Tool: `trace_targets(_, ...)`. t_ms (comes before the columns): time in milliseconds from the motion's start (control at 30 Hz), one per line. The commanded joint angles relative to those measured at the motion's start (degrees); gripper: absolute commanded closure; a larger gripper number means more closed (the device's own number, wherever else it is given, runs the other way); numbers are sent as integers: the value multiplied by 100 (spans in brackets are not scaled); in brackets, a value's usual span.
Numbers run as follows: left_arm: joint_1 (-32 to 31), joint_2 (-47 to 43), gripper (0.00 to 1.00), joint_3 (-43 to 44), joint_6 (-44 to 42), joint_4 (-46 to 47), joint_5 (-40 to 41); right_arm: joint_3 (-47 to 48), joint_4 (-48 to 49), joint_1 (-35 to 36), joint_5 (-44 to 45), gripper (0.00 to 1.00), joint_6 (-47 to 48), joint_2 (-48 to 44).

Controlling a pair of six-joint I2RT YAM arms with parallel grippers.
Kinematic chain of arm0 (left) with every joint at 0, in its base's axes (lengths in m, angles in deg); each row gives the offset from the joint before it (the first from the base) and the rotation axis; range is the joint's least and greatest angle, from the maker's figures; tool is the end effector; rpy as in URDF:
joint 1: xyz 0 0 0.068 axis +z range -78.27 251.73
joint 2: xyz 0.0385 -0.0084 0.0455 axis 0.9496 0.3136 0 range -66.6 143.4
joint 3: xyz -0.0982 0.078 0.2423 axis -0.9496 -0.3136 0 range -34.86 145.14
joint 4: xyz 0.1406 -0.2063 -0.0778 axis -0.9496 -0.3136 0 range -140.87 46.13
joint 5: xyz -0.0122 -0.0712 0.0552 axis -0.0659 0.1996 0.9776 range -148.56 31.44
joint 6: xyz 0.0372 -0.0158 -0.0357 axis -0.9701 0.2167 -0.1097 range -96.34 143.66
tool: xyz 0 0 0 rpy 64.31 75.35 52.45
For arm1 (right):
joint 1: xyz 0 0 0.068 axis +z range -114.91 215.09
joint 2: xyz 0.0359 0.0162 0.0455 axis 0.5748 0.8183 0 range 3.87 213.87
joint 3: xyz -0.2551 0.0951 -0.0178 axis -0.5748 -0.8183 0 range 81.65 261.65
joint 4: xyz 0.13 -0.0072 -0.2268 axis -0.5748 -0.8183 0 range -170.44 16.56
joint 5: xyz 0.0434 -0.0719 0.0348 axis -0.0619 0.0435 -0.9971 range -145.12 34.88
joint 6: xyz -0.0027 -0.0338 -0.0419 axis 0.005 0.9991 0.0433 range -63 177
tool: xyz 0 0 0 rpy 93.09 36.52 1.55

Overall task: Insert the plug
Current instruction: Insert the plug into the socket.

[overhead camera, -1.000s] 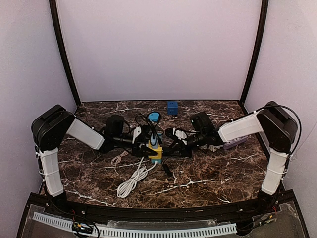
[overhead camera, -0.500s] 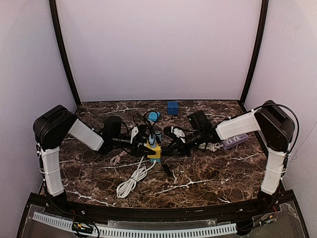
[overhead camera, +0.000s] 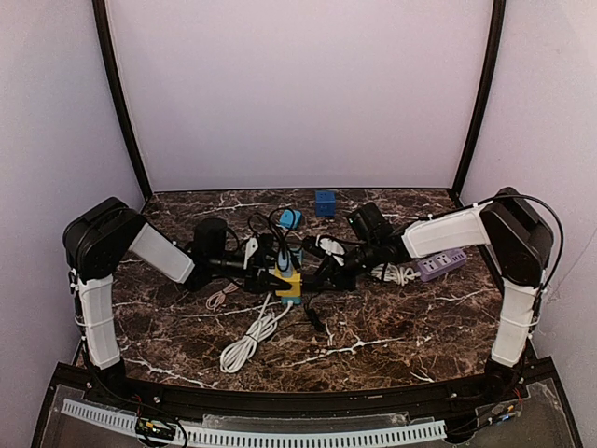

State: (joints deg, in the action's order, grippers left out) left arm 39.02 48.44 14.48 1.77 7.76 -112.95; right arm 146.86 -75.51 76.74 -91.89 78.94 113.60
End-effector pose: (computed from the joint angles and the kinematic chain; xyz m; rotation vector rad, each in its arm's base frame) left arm 0.3035 -0.2292 0.1312 1.3754 1.1896 -0.9877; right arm 0.2821 0.2794 0.1585 -1.4995 1.8301 0.9278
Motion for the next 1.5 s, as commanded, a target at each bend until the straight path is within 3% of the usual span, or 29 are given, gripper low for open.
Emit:
trace_targets(0,-787,228,99,102,-86,351,-334,857,2500,860,-540,100,-1144,470)
trace_targets(267,-807,241,99,102,-88,431,-405,1225,2195,851,-703,100,-249,422)
trace_targets(467,-807,261,99,83,-57,484,-355,436,3615,854,-881,100,-185,135)
trace_targets(700,-807,282,99,103,-28,495,-381,453,3629,731,-884,100,-479,312)
trace_targets(967,-746,147,99,-68,-101,388,-231,-308,3365,442,-633,99,-439,-74)
trace_targets(1367,-845,222,99,66,-448,54,-290,983,2763,632,-751,100,-707,495)
trace_targets(1467,-857,242,99,51,-503,110,-362,1478,2178,698,-900,100,-865,648)
